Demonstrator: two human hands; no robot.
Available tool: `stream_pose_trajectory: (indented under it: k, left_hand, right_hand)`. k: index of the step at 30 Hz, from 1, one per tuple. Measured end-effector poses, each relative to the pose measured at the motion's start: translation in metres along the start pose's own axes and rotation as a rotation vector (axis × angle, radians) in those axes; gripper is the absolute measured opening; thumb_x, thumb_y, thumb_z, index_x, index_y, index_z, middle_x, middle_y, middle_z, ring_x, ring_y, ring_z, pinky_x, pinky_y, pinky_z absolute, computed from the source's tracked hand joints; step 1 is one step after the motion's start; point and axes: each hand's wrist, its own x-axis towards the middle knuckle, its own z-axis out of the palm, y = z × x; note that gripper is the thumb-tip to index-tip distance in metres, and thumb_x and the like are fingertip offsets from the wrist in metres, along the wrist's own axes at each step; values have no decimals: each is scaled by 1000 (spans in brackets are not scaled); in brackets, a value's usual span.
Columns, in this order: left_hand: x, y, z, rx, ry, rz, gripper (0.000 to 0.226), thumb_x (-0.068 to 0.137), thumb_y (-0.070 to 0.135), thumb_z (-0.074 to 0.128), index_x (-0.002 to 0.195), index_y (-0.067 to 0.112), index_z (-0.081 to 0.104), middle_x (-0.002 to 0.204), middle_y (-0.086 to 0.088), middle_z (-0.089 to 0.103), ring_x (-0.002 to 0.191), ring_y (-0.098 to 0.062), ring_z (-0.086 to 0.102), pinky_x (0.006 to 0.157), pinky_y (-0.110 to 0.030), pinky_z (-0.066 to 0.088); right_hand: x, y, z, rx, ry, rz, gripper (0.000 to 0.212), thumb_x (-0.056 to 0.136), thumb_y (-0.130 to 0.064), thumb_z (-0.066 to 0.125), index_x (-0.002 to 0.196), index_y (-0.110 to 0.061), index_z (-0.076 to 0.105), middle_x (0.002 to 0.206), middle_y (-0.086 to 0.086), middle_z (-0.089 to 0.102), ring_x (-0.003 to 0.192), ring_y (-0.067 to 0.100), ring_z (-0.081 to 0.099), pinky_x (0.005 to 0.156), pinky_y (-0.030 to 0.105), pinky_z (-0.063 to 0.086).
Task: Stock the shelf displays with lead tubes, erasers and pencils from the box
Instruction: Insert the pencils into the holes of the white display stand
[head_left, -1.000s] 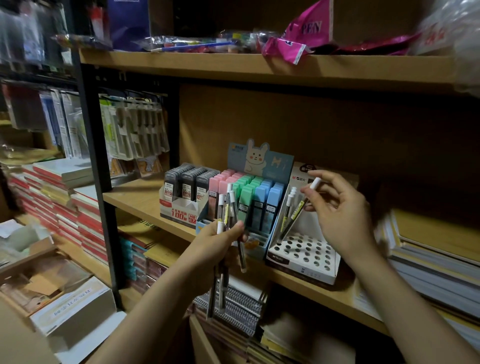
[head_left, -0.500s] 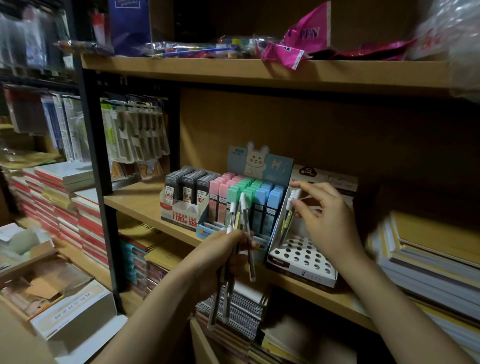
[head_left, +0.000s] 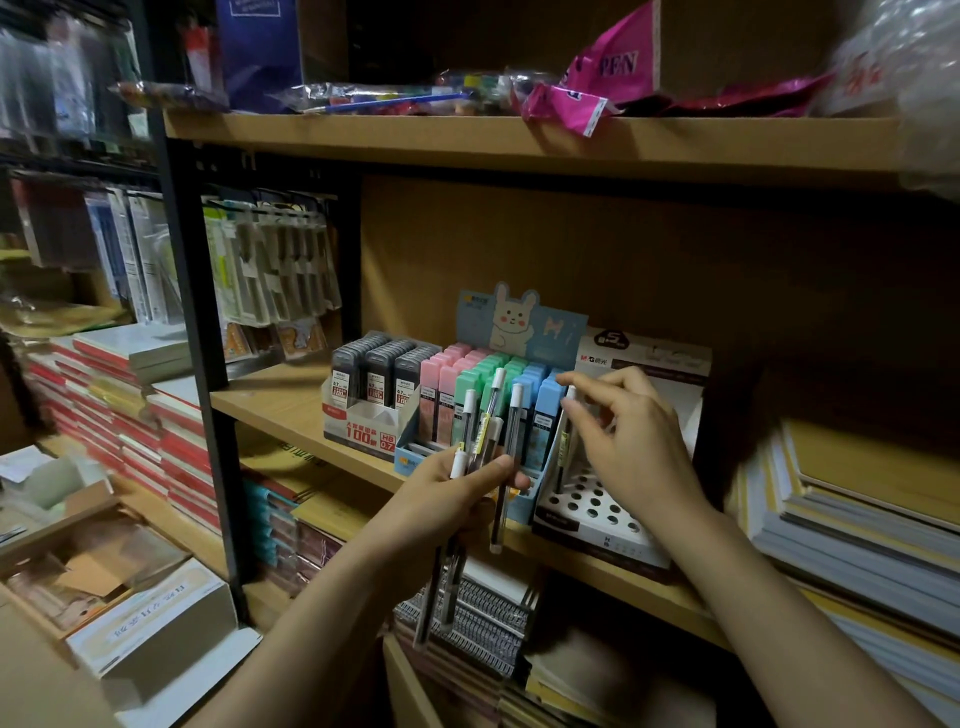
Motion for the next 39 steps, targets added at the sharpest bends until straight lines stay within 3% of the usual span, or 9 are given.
stream_pose_trajectory:
  k: [6,14,17,21,26,28,31,34,39]
  left_hand:
    - [-3,0,0,-33,-18,-24,28,96,34,56,85,16,74,55,4,26,46,-10,24,43,-19,25]
    - [-1,-2,-1,-44,-23,-41,29,96,35,56,88,14,73,55,4,28,46,-9,27,43,-18,28]
    - [0,-4,-2,-29,-15,-49,28,94,38,58,89,15,75,57,4,29,47,-9,27,45,-19,26]
    - [1,-5,-3,-40,-21,-55,28,94,38,58,88,16,74,58,3,30,47,-9,27,45,-20,26]
    - [-2,-2,-1,-35,-43,-39,27,95,36,57,90,15,73,57,4,31,47,-9,27,44,-18,27]
    - [-3,0,1,-43,-63,-14,26,94,35,58,93,12,71,56,4,31,46,-8,27,43,-17,26]
    - [-5,4,6,-41,-121,24,29,93,35,58,98,8,68,56,6,35,49,-9,27,45,-18,23]
    - [-5,12,10,-33,-173,72,27,92,36,58,95,11,68,58,3,34,51,-11,24,47,-22,20]
    - [-6,13,10,-11,-149,46,34,94,33,56,107,3,66,56,8,43,49,-8,28,45,-18,23]
  right_hand:
    - [5,-7,4,15,86,17,21,96,-21,59,112,-17,73,100,-3,58,90,12,58,80,27,50]
    - [0,-5,-1,-17,78,3,23,95,-22,61,115,-18,72,98,-3,52,82,4,55,75,20,52]
    - [-1,-1,-2,18,45,-6,23,94,-17,63,115,-16,72,98,-4,55,86,1,56,76,8,48]
    - [1,1,0,65,32,-14,24,92,-12,65,115,-15,72,97,-5,58,90,4,58,82,17,53]
    - [-1,6,-3,57,4,7,28,92,-18,65,118,-28,68,101,-7,46,91,-8,49,77,9,48]
    - [-4,-1,-6,61,79,-37,33,89,-21,68,121,-31,65,105,-5,44,94,-13,44,77,12,50]
    - [-7,-18,-10,133,205,-127,39,86,-28,70,124,-22,64,97,-5,54,76,3,54,64,12,49]
    - [-11,-31,-9,298,98,89,41,84,-36,70,123,-24,63,83,-9,65,64,10,63,58,20,56]
    - [-14,-33,-5,504,-98,180,16,86,-20,71,97,-31,68,89,-7,71,83,3,68,68,15,54]
